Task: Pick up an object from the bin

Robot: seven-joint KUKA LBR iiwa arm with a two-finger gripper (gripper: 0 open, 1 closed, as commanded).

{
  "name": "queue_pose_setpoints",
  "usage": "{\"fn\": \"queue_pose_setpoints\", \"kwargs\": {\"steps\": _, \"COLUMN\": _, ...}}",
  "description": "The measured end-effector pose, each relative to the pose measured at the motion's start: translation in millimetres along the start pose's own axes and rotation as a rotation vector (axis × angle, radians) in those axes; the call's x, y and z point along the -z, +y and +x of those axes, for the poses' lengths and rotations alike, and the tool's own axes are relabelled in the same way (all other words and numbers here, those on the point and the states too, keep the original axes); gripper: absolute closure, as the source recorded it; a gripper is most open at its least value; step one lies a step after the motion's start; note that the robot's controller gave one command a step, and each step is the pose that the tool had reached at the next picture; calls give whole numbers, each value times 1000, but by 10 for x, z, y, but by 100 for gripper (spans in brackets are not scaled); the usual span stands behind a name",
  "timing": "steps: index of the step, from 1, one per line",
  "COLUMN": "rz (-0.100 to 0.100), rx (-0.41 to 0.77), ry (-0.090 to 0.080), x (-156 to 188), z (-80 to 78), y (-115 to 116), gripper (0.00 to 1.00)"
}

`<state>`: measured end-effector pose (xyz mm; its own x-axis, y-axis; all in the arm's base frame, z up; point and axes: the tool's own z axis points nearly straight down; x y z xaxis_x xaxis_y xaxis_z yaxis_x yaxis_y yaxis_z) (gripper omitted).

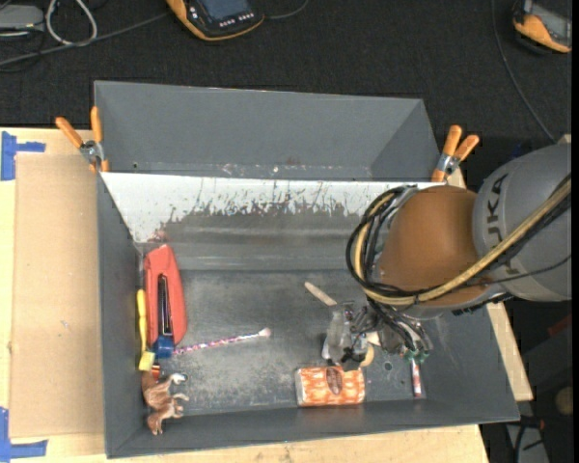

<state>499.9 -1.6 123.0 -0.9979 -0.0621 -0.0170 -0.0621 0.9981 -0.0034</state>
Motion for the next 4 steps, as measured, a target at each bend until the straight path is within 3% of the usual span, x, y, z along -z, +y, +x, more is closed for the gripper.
{"fn": "queue_pose_setpoints", "kwargs": {"steps": 1, "rz": 0, "rx": 1, "ry": 0, "x": 0, "z": 0, "y": 1, "gripper": 100}}
{"fn": "queue_pose_setpoints", "kwargs": {"steps": 2, "rz": 0, "rx": -13, "ry": -3, "x": -84, "z": 111, "y": 33, "gripper": 100}}
{"fn": "queue_pose_setpoints", "kwargs": {"steps": 3, "rz": 1, "rx": 371, "ry": -6, "x": -82, "z": -56, "y": -224, "gripper": 0}}
{"fn": "queue_pose_setpoints", "kwargs": {"steps": 4, "rz": 1, "rx": 371, "ry": -5, "x": -83, "z": -54, "y": -224, "gripper": 0}}
